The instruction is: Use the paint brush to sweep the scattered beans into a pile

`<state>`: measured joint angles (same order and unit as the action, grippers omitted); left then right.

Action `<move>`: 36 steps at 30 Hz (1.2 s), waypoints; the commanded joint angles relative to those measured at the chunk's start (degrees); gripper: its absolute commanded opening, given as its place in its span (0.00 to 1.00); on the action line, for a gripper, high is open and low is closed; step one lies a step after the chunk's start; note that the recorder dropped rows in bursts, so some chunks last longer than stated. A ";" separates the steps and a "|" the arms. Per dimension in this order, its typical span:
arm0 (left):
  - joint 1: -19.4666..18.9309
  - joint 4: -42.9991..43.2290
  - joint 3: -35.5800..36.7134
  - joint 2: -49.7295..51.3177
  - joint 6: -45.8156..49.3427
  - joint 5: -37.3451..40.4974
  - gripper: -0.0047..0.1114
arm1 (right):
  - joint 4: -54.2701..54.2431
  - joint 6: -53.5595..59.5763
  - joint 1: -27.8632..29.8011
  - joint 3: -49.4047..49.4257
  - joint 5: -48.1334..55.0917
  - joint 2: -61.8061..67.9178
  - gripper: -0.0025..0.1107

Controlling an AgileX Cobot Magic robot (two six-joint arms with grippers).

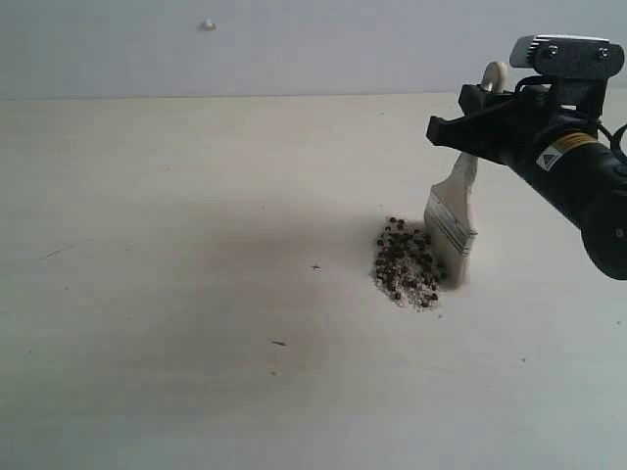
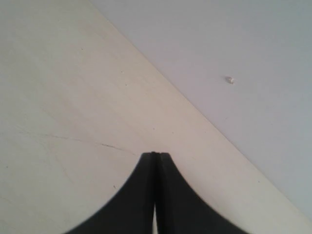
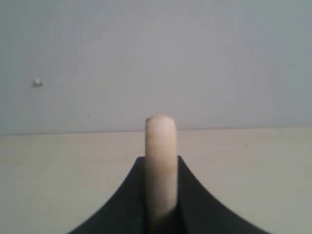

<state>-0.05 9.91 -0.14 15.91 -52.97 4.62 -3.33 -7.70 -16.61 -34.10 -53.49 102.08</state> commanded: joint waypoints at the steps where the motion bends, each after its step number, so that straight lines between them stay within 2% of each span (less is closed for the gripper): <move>1: 0.11 -0.30 0.14 -0.37 0.37 -0.04 0.04 | 0.81 0.53 -0.05 -0.09 1.93 -0.29 0.06; 6: 0.11 -0.30 0.14 -0.37 0.37 -0.04 0.04 | 1.93 0.53 -0.05 -0.09 3.28 -0.29 0.15; 11: 0.11 -0.30 0.14 -0.37 0.37 -0.04 0.04 | 1.93 0.53 -0.05 -0.09 4.51 -0.29 0.15; 13: 0.11 -0.30 0.14 -0.37 0.37 -0.04 0.04 | 1.93 0.53 -0.05 -0.09 4.51 -0.08 0.11; 15: 0.11 -0.30 0.14 -0.37 0.37 -0.04 0.04 | 1.93 0.53 -0.05 -0.09 4.73 0.04 0.02; 36: 0.11 -0.30 0.14 -0.37 0.37 -0.04 0.04 | 2.10 -0.54 -0.05 -0.09 4.29 -4.85 0.02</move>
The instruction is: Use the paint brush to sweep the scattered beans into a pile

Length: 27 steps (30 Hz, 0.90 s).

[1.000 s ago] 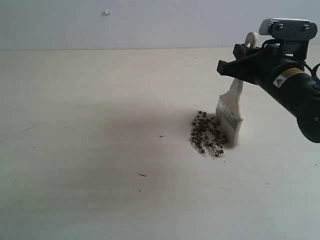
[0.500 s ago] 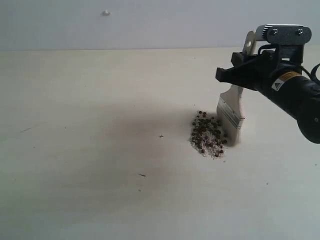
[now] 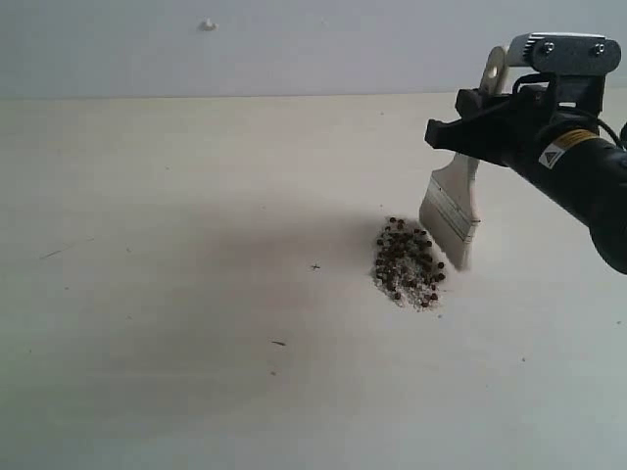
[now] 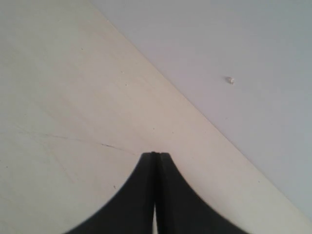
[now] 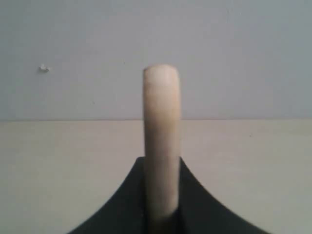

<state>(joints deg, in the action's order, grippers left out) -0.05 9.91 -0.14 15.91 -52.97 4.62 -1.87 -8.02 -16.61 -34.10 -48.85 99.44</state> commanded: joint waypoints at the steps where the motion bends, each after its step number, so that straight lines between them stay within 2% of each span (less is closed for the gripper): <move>1: 0.11 -0.30 0.14 -0.37 0.37 -0.04 0.04 | 0.65 -0.22 -0.05 -0.09 -0.10 -2.68 0.02; 7: 0.11 -0.30 0.14 -0.37 0.37 -0.04 0.04 | -4.04 4.99 -0.05 -0.09 1.66 -3.16 0.02; 14: 0.11 -0.30 0.14 -0.37 0.37 -0.04 0.04 | -7.12 11.09 -0.05 -0.09 -2.56 -1.70 0.02; 18: 0.11 -0.30 0.14 -0.37 0.37 -0.04 0.04 | -7.48 10.41 -0.05 -0.09 -4.53 1.76 0.02; 27: 0.11 -0.30 0.14 -0.37 0.37 -0.04 0.04 | -3.51 -0.11 -0.05 -0.09 -7.11 7.33 0.02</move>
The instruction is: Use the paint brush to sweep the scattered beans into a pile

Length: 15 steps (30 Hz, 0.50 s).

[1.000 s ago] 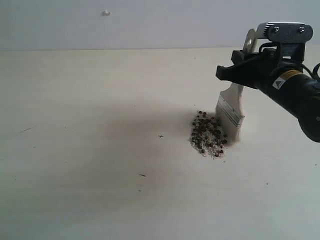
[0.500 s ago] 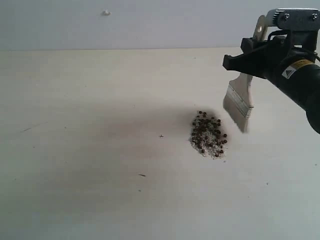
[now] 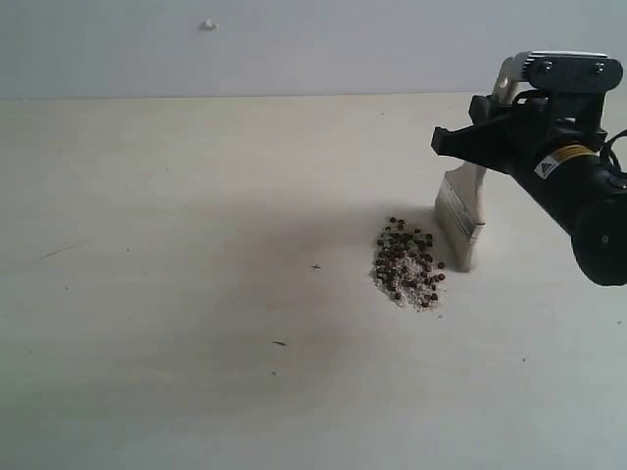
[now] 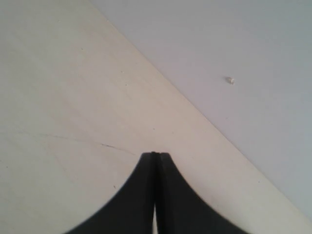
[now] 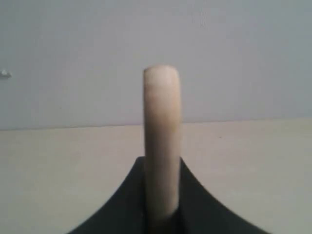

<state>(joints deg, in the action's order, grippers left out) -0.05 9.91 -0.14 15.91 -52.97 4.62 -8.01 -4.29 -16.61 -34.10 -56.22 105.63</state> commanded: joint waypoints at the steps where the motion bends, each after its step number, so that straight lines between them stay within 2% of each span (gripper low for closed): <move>1: 0.11 -0.30 0.14 -0.37 0.37 -0.04 0.04 | 3.43 -5.20 -0.05 -0.09 0.25 1.15 0.02; 6: 0.11 -0.30 0.14 -0.37 0.37 -0.04 0.04 | 8.01 -10.61 -0.05 -0.09 0.25 1.15 0.02; 15: 0.11 -0.30 0.14 -0.37 0.37 -0.04 0.04 | 8.39 -10.61 -0.05 -0.09 -0.03 0.01 0.02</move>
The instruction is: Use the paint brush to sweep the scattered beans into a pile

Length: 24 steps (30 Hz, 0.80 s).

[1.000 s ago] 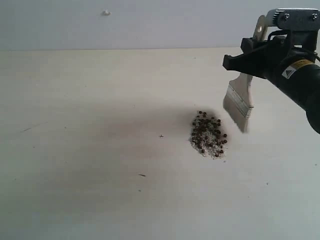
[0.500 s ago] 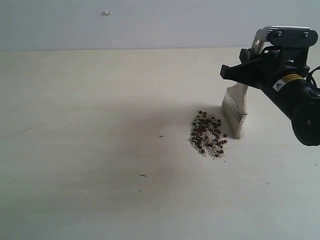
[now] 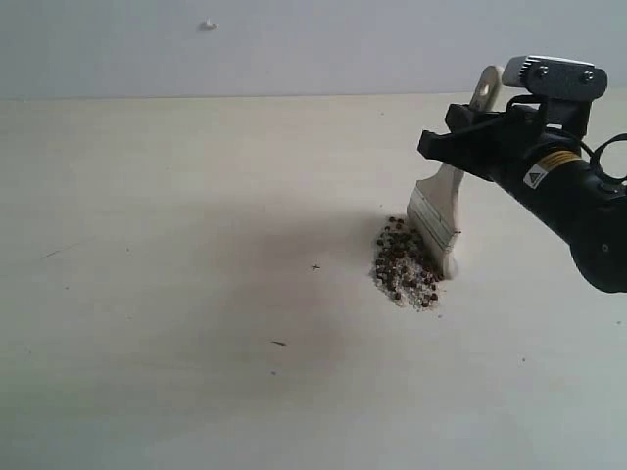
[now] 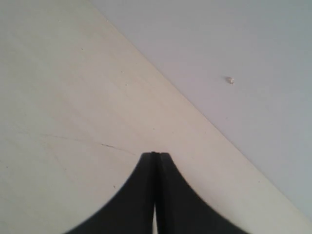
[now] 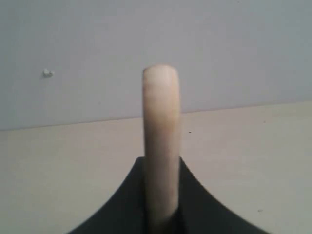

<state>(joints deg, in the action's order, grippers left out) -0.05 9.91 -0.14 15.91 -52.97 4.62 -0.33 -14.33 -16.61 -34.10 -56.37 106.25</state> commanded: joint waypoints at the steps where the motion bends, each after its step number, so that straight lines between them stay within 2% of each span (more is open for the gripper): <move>1: 0.11 -0.30 0.14 -0.37 0.37 -0.04 0.04 | 0.71 -0.45 -0.05 -0.09 0.27 -0.98 0.02; 11: 0.11 -0.30 0.14 -0.37 0.37 -0.04 0.04 | 0.33 2.69 -0.05 -0.09 5.15 -8.07 0.02; 18: 0.11 -0.30 0.14 -0.37 0.37 -0.04 0.04 | -1.30 11.88 -0.05 0.15 11.55 -13.17 0.02; 24: 0.11 -0.30 0.14 -0.37 0.37 -0.04 0.04 | -6.00 12.76 -0.05 3.75 2.17 -12.54 0.02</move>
<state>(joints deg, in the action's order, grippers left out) -0.05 9.91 -0.14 15.91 -52.97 4.62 -3.40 -2.29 -16.61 -31.52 -49.33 93.34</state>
